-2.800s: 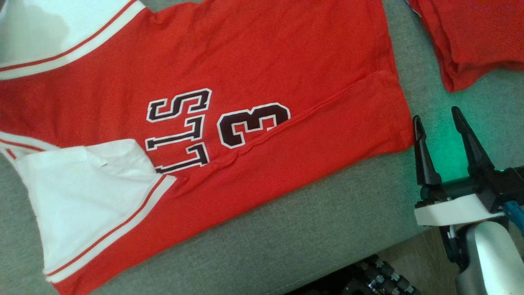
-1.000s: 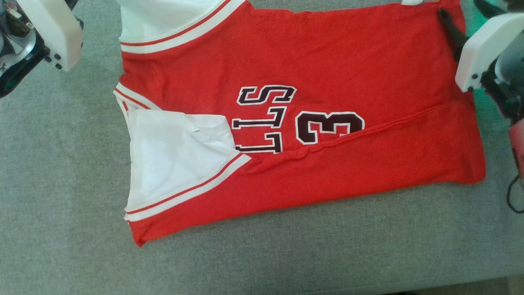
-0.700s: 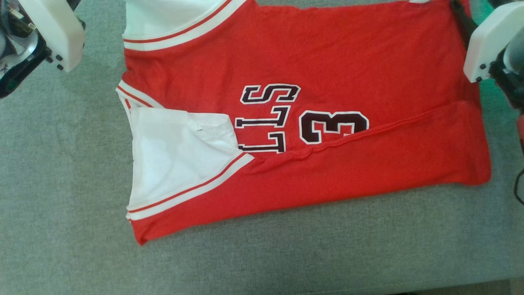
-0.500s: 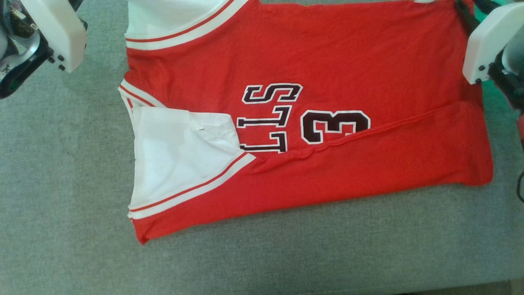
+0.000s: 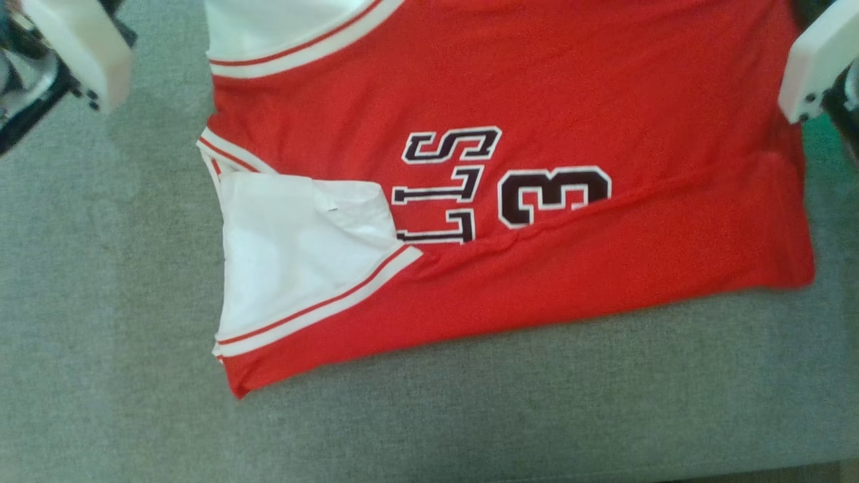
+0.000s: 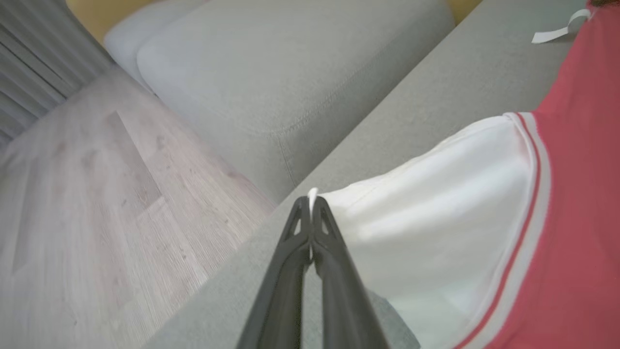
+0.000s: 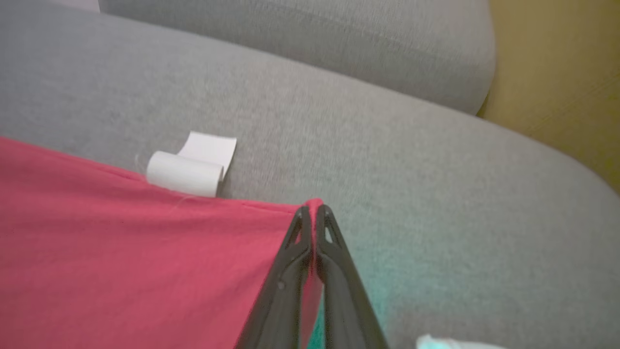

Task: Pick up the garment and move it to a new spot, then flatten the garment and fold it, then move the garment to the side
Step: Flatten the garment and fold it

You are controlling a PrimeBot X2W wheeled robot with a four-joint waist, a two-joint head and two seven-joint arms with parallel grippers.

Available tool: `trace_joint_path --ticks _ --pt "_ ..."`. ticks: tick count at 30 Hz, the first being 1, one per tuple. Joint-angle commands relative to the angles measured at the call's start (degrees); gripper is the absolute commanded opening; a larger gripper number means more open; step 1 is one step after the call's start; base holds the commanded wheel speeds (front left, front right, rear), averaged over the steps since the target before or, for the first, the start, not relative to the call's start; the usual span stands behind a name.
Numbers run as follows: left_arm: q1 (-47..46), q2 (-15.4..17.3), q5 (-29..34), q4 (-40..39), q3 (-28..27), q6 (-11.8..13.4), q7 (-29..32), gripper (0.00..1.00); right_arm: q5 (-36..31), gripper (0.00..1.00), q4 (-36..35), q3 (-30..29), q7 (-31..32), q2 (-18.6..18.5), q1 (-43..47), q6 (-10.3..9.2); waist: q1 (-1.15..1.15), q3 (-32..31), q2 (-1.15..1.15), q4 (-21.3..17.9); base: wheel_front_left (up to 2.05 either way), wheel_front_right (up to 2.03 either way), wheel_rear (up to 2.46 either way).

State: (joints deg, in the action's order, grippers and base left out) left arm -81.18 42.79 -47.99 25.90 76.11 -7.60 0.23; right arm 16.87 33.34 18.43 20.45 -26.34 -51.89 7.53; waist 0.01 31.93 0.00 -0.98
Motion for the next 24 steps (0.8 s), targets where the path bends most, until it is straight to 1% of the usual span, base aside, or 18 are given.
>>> trace_joint_path --ticks 1,6,8,11,15,18,21,24 --pt "-4.0 2.3 1.1 0.7 -2.8 0.1 -2.4 0.00 -0.7 0.00 -1.4 -0.7 -1.4 -0.6 -1.5 -0.04 -0.01 -0.3 0.00 0.0 0.00 0.00 0.00" --pt "-5.6 0.5 3.8 5.9 -2.8 0.1 -11.0 0.00 -2.3 0.00 -0.8 -3.4 -6.5 0.6 -2.0 -0.04 -0.01 -1.8 0.00 0.3 0.00 0.00 0.00" --pt "-5.8 -0.4 3.8 7.3 -2.8 0.1 -12.9 0.00 -2.5 0.00 -0.6 -4.6 -8.2 1.0 -1.7 -0.04 -0.01 -2.7 0.00 0.6 0.00 0.00 0.00" --pt "-4.3 -0.9 2.5 6.7 -2.8 0.1 -14.1 0.00 -2.0 0.00 -0.8 -4.8 -8.9 1.2 0.2 -0.04 -0.01 -4.1 0.00 1.0 0.00 0.00 0.00" --pt "-1.0 0.2 2.0 3.7 -2.8 0.1 -14.7 0.00 -0.7 0.00 -2.2 -5.4 -9.4 -0.1 3.8 -0.04 -0.01 -5.6 0.00 2.0 0.00 0.00 0.00" --pt "2.4 1.4 1.2 0.9 -2.8 0.1 -15.0 0.00 -0.1 0.00 -3.5 -7.4 -10.4 -0.8 7.5 -0.04 -0.01 -7.0 0.00 3.0 0.00 0.00 0.00" --pt "6.4 2.9 0.5 -1.9 -3.0 0.2 -15.2 0.00 0.3 0.00 -5.3 -9.9 -11.0 -0.8 11.7 -0.04 -0.01 -8.5 0.00 3.8 0.00 0.00 0.00" --pt "11.4 4.3 0.3 -6.0 -4.2 1.3 -15.2 0.00 0.2 0.00 -7.4 -12.3 -11.6 -0.3 16.2 -0.04 -0.01 -10.1 0.00 4.3 0.00 0.00 0.00"
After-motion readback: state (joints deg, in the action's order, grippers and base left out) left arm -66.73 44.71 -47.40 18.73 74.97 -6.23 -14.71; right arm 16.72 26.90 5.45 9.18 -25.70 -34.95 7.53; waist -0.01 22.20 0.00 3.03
